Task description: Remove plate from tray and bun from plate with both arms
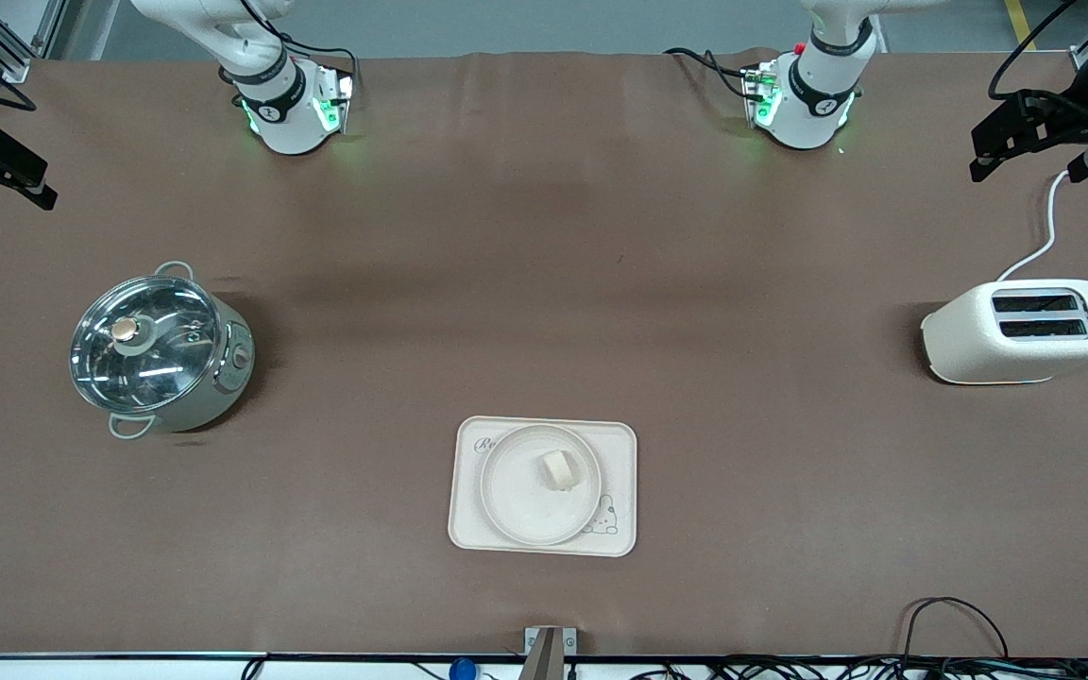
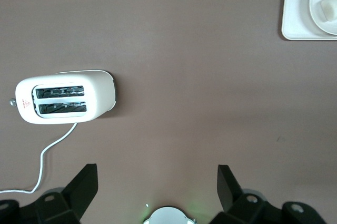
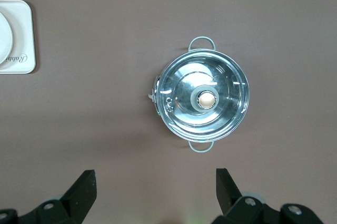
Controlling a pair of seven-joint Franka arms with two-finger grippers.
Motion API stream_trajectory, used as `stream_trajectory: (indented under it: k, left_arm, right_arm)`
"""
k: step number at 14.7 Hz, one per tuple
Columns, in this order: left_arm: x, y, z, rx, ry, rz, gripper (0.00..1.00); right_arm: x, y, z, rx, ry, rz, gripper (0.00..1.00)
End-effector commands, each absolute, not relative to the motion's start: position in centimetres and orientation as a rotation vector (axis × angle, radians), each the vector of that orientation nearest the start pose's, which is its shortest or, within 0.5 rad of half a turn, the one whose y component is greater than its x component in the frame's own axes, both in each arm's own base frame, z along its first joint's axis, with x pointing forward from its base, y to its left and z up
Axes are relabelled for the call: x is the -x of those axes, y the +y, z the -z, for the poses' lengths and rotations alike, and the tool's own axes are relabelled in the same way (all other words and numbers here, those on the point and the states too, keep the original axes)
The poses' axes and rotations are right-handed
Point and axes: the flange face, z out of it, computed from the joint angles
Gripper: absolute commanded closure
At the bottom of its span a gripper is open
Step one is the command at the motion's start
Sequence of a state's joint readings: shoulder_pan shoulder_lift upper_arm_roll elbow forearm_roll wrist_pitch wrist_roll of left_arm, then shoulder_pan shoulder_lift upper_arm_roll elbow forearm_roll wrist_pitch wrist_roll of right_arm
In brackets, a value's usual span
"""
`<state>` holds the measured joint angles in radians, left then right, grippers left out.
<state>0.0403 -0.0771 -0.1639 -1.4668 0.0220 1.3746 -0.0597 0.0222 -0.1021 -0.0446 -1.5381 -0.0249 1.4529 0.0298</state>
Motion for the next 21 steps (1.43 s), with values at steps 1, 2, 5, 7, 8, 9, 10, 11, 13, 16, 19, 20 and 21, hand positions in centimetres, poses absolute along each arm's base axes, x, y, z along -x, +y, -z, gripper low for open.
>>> stream_trajectory:
  k: [1,2,5,7,8,9,10,11,13,16,19,20,21]
  left_arm:
    - [-50.06,-6.34,-70.24,3.099,0.129,0.001,0.0]
    - [-50.12,-6.26,-70.24,3.1,0.129,0.001,0.0]
    - [-50.4,-6.23,-69.86,3.098,0.148,-0.011,0.0]
    - [-50.52,-6.16,-69.7,3.1,0.144,-0.016,0.0]
    - [-50.53,-6.1,-69.7,3.102,0.144,-0.017,0.0]
    - [-50.47,-6.2,-69.71,3.103,0.147,-0.017,0.0]
    - [-50.45,-6.34,-69.71,3.101,0.151,-0.017,0.0]
    - [-50.45,-6.34,-69.71,3.101,0.149,-0.016,0.0]
    - [-50.45,-6.44,-69.64,3.102,0.152,-0.019,0.0]
    - [-50.59,-6.57,-69.53,3.101,0.154,-0.016,0.0]
    - [-50.56,-6.44,-69.68,3.103,0.15,-0.009,0.0]
    - [-50.59,-6.37,-69.7,3.103,0.148,-0.007,0.0]
    - [-50.61,-6.29,-69.71,3.103,0.145,-0.005,0.0]
  right_arm:
    - [-50.53,-1.32,-68.29,3.178,0.066,0.022,0.0]
    - [-50.47,-1.32,-68.23,3.178,0.069,0.012,0.0]
    - [-50.49,-1.01,-68.32,3.178,0.057,0.017,0.0]
    - [-50.48,-0.93,-68.23,3.178,0.057,0.013,0.0]
    - [-50.51,-0.93,-68.26,3.178,0.054,0.017,0.0]
    - [-50.54,-0.93,-68.36,3.178,0.057,0.025,0.0]
    - [-50.49,-0.93,-68.32,3.178,0.054,0.017,0.0]
    - [-50.46,-0.78,-68.22,3.178,0.05,0.01,0.0]
    - [-50.5,-0.86,-68.24,3.178,0.052,0.015,0.0]
    - [-50.47,-0.71,-68.22,3.178,0.047,0.01,0.0]
    - [-50.53,-0.71,-68.27,3.178,0.049,0.02,0.0]
    - [-50.48,-0.63,-68.3,3.178,0.045,0.015,0.0]
    - [-50.47,-0.62,-68.22,3.178,0.045,0.01,0.0]
